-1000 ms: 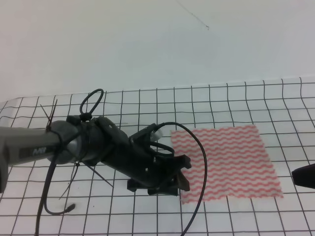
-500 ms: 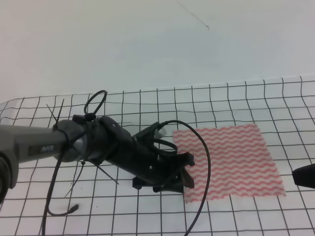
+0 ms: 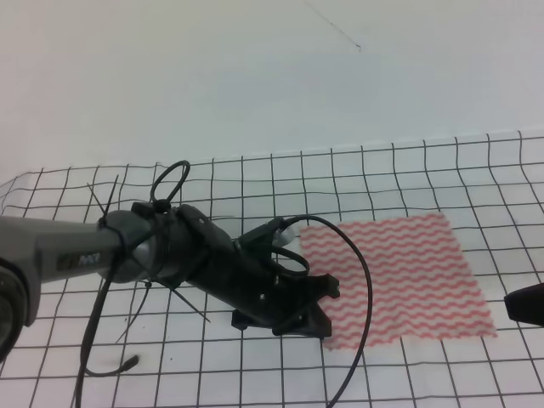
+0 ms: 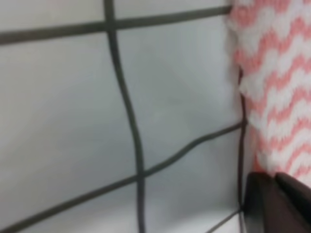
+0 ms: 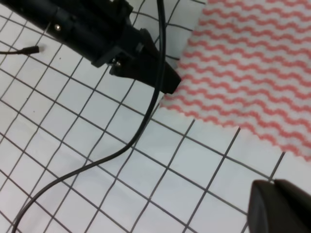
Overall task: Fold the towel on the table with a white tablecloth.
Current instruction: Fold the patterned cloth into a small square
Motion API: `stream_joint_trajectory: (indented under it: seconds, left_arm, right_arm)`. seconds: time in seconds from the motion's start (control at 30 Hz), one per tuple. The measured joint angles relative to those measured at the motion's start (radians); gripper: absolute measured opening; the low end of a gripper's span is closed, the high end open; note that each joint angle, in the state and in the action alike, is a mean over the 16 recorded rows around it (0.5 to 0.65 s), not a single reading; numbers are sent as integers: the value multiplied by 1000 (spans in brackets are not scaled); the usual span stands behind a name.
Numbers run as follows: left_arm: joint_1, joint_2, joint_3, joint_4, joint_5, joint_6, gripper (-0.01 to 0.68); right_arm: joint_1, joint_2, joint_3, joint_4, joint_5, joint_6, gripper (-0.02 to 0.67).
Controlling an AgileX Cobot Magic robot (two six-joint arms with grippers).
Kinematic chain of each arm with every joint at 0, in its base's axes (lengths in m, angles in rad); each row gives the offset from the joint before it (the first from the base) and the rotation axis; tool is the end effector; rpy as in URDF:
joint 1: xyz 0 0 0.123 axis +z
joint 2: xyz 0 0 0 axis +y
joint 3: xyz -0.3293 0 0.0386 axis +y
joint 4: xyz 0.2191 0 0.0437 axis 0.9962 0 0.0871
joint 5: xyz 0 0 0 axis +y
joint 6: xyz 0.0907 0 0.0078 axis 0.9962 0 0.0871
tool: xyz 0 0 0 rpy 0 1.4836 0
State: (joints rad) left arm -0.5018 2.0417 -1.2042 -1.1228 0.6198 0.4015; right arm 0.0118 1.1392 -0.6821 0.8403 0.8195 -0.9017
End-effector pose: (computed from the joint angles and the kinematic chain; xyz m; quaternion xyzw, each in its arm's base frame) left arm 0.3290 -0.2350 0.1981 0.0075 0.9325 -0.3549 0.0671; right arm 0.1544 0.0514 0.3169 -0.2007 0.9002 0.2373 0.3049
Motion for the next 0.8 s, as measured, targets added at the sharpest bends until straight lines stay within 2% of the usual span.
stream_joint_trajectory:
  seconds: [0.4,0.8]
  left_arm:
    - [8,6,-86,2,7,15,0]
    - [83,57,-187,3,27,20,0]
  right_arm:
    - [0,0,0,-3,-2,0,-1]
    - [0,0,0,-3,-29,-1,-1]
